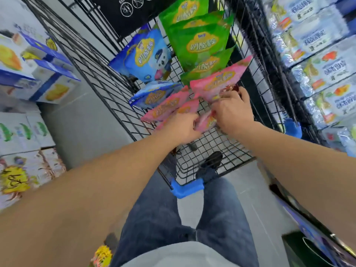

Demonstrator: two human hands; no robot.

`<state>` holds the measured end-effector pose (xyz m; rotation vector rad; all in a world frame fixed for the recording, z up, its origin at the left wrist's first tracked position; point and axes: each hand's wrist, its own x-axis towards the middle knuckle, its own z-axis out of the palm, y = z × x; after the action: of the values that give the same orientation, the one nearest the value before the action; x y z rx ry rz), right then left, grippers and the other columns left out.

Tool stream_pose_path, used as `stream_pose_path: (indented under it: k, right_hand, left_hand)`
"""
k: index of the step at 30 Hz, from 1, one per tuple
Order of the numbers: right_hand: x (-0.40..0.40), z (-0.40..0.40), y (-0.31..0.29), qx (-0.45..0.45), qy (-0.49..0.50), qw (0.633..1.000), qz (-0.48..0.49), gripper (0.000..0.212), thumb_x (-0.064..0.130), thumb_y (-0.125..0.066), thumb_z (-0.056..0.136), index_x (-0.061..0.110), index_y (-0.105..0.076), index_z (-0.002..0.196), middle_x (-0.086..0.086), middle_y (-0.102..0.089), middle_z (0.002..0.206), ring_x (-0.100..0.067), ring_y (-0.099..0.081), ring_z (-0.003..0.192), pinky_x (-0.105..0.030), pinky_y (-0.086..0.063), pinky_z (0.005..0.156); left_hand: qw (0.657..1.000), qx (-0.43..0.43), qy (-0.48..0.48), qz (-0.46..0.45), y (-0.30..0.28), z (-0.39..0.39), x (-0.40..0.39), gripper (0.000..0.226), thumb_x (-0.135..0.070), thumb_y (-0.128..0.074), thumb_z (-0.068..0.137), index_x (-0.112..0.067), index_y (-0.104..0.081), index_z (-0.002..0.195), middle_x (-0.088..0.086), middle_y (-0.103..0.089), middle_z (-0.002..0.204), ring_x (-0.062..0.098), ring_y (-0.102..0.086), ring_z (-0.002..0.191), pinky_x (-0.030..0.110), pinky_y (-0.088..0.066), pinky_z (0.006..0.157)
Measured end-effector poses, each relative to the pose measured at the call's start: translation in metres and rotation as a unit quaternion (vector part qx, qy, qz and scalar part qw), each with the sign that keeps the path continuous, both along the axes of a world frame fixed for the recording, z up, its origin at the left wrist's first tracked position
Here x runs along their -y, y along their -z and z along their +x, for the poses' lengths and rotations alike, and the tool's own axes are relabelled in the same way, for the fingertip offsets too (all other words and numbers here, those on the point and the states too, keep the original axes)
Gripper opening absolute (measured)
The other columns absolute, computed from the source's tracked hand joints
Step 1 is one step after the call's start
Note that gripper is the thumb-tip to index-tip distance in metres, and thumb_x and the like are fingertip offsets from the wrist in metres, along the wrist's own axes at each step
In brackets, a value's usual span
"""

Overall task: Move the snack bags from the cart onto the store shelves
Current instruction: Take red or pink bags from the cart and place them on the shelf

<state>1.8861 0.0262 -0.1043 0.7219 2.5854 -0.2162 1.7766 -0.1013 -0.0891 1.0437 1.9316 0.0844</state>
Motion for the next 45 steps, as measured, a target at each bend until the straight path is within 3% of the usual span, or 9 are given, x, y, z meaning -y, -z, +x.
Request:
stream_pose_path:
  k: [3,9,15,20,22,26,35,41,45]
  right_hand:
    - [-0.008,0.015,-0.018,-0.048,0.045,0.997,-0.043,0.015,0.017,-0.055,0.086,0.024,-0.069,0.089,-0.001,-0.058,0.09,-0.029,-0.046,0.118,-0.046,-0.004,0.115]
    - [-0.001,0.031,-0.063,-0.14,0.073,0.986,-0.054,0.028,0.026,-0.045,0.084,0.017,-0.071,0.084,-0.01,-0.067,0.084,-0.035,-0.056,0.098,-0.044,-0.031,0.104]
    - [0.021,0.053,-0.109,-0.205,0.169,0.953,-0.145,0.018,0.02,-0.053,0.088,0.013,-0.069,0.08,-0.007,-0.068,0.076,-0.031,-0.062,0.082,-0.042,-0.05,0.079]
    - [0.044,0.077,-0.154,-0.308,0.24,0.919,-0.049,0.021,0.024,-0.054,0.084,0.018,-0.074,0.087,0.003,-0.068,0.077,-0.024,-0.062,0.08,-0.037,-0.049,0.081]
    - [0.047,0.092,-0.167,-0.325,0.291,0.9,0.003,0.036,0.031,-0.054,0.075,0.018,-0.071,0.104,-0.004,-0.068,0.1,-0.028,-0.061,0.097,-0.038,-0.048,0.087]
    - [0.053,0.137,-0.174,-0.386,0.493,0.769,-0.125,0.075,0.027,-0.066,0.077,0.02,-0.033,0.145,-0.002,-0.046,0.138,-0.021,-0.049,0.123,-0.035,-0.044,0.101]
    - [0.08,0.243,-0.169,-0.448,0.655,0.545,-0.269,0.009,0.015,-0.061,0.09,0.018,-0.069,0.088,-0.003,-0.074,0.092,-0.025,-0.071,0.091,-0.04,-0.056,0.086]
    - [0.085,0.32,-0.161,-0.459,0.703,0.502,-0.206,0.02,0.009,-0.054,0.093,0.015,-0.066,0.078,-0.009,-0.068,0.075,-0.022,-0.065,0.065,-0.037,-0.055,0.066]
    - [0.074,0.382,-0.152,-0.486,0.741,0.428,-0.178,0.019,0.008,-0.055,0.09,0.016,-0.065,0.076,-0.008,-0.065,0.075,-0.024,-0.063,0.067,-0.031,-0.052,0.06]
  left_hand:
    - [0.992,0.059,-0.11,0.02,-0.015,0.01,0.008,0.046,-0.035,-0.072,0.081,-0.019,-0.064,0.123,0.003,-0.068,0.112,0.023,-0.062,0.1,0.035,-0.051,0.086]
    - [0.949,0.139,-0.266,0.093,-0.056,0.023,0.023,0.011,-0.007,-0.069,0.087,-0.003,-0.066,0.097,-0.001,-0.056,0.081,0.008,-0.05,0.068,0.023,-0.038,0.059]
    - [0.947,0.159,-0.255,0.11,-0.08,0.027,0.035,0.011,-0.015,-0.064,0.093,-0.005,-0.069,0.093,-0.002,-0.055,0.068,0.01,-0.049,0.058,0.025,-0.041,0.056]
    - [0.945,0.158,-0.224,0.179,-0.102,0.034,0.03,0.022,-0.027,-0.061,0.095,-0.006,-0.068,0.091,0.006,-0.058,0.074,0.016,-0.052,0.06,0.027,-0.043,0.049]
    - [0.928,0.189,-0.244,0.206,-0.116,0.042,0.023,0.027,-0.027,-0.061,0.095,-0.001,-0.067,0.097,0.009,-0.062,0.087,0.017,-0.058,0.076,0.021,-0.049,0.053]
    - [0.897,0.262,-0.288,0.208,-0.137,0.057,0.01,0.023,-0.03,-0.063,0.092,-0.007,-0.063,0.094,0.02,-0.07,0.107,0.035,-0.067,0.1,0.049,-0.055,0.091]
    - [0.833,0.46,-0.267,0.15,-0.17,0.13,-0.034,0.03,-0.019,-0.052,0.1,-0.002,-0.062,0.123,0.016,-0.068,0.121,0.032,-0.066,0.111,0.049,-0.055,0.093]
    - [0.842,0.463,-0.242,0.136,-0.169,0.211,-0.066,0.023,-0.019,-0.054,0.099,-0.007,-0.065,0.115,0.012,-0.072,0.106,0.028,-0.068,0.095,0.049,-0.054,0.089]
    - [0.896,0.404,-0.154,0.104,-0.166,0.273,-0.086,0.018,-0.022,-0.064,0.093,-0.01,-0.065,0.106,0.011,-0.07,0.107,0.028,-0.067,0.09,0.052,-0.053,0.087]
